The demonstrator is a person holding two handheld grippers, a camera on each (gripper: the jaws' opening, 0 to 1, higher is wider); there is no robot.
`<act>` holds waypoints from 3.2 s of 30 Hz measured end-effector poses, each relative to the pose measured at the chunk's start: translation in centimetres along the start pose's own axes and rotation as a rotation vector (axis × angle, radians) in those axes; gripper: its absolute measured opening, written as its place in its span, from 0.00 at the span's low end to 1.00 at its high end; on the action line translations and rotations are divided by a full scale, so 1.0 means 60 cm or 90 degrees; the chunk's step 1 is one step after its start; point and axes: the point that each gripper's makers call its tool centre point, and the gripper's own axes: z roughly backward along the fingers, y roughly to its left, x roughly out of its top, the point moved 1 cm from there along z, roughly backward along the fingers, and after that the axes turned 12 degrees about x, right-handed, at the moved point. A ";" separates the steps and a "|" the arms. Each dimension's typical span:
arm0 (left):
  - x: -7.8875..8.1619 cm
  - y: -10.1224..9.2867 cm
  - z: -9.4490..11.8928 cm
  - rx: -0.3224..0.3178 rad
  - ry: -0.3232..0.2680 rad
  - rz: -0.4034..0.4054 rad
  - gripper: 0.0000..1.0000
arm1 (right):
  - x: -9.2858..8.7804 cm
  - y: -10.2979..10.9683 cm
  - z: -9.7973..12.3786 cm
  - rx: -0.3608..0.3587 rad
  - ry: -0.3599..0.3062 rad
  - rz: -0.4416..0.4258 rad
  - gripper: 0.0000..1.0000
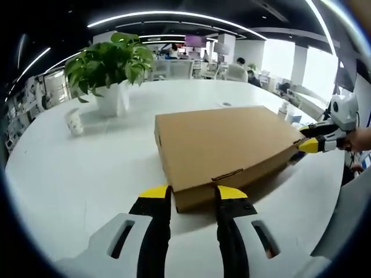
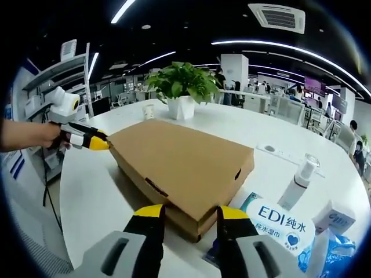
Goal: Operate the shoe box by opening the lid, removing the specified soft item, and placing it in the target area until the item is outside and the box remains undamaged.
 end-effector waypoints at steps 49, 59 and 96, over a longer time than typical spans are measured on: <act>-0.010 -0.021 0.055 0.021 0.002 0.009 0.45 | 0.023 0.000 0.058 -0.001 -0.067 -0.033 0.45; 0.005 -0.074 0.118 -0.005 -0.044 -0.013 0.61 | 0.010 0.001 0.137 -0.016 -0.077 -0.014 0.62; -0.022 -0.180 0.255 -0.063 -0.111 -0.058 0.99 | -0.114 0.012 0.356 -0.133 -0.053 0.001 0.99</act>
